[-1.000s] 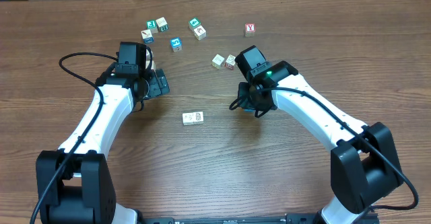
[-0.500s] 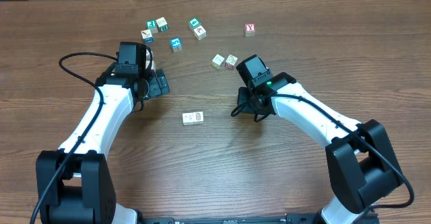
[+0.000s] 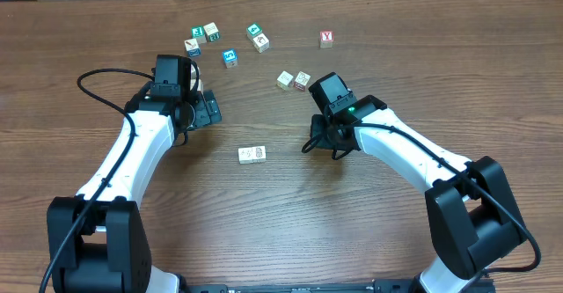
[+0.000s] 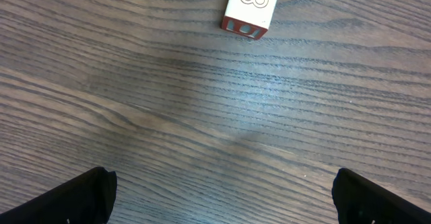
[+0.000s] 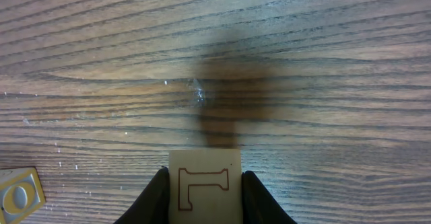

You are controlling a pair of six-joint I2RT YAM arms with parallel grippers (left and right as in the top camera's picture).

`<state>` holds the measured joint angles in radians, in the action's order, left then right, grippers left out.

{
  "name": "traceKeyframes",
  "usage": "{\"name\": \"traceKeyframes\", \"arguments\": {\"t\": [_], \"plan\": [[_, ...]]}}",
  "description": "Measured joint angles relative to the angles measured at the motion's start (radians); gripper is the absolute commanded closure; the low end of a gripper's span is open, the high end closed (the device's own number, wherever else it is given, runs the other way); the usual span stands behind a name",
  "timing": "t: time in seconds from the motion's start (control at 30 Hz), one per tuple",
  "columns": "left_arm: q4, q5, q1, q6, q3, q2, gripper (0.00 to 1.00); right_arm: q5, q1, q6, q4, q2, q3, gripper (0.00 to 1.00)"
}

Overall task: Form a horizontal line
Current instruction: 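Lower the L block toward the table right of the 2 block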

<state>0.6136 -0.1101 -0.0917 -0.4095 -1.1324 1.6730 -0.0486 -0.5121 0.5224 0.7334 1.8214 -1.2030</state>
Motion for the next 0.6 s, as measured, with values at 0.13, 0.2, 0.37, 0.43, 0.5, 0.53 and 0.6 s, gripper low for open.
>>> {"name": "traceKeyframes", "arguments": {"t": [0.13,0.2,0.37,0.43,0.5,0.53,0.6], "plan": [[0.0,0.0,0.0,0.0,0.0,0.0,0.0,0.0,0.0,0.001,0.001,0.0,0.0,0.77],[0.0,0.0,0.0,0.0,0.0,0.0,0.0,0.0,0.0,0.001,0.004,0.0,0.0,0.77],[0.0,0.0,0.0,0.0,0.0,0.0,0.0,0.0,0.0,0.001,0.0,0.0,0.006,0.73],[0.0,0.0,0.0,0.0,0.0,0.0,0.0,0.0,0.0,0.0,-0.009,0.0,0.019,0.71],[0.0,0.0,0.0,0.0,0.0,0.0,0.0,0.0,0.0,0.001,-0.015,0.0,0.033,0.67],[0.0,0.0,0.0,0.0,0.0,0.0,0.0,0.0,0.0,0.002,-0.016,0.0,0.038,0.63],[0.0,0.0,0.0,0.0,0.0,0.0,0.0,0.0,0.0,0.003,-0.019,0.0,0.048,0.54]]}}
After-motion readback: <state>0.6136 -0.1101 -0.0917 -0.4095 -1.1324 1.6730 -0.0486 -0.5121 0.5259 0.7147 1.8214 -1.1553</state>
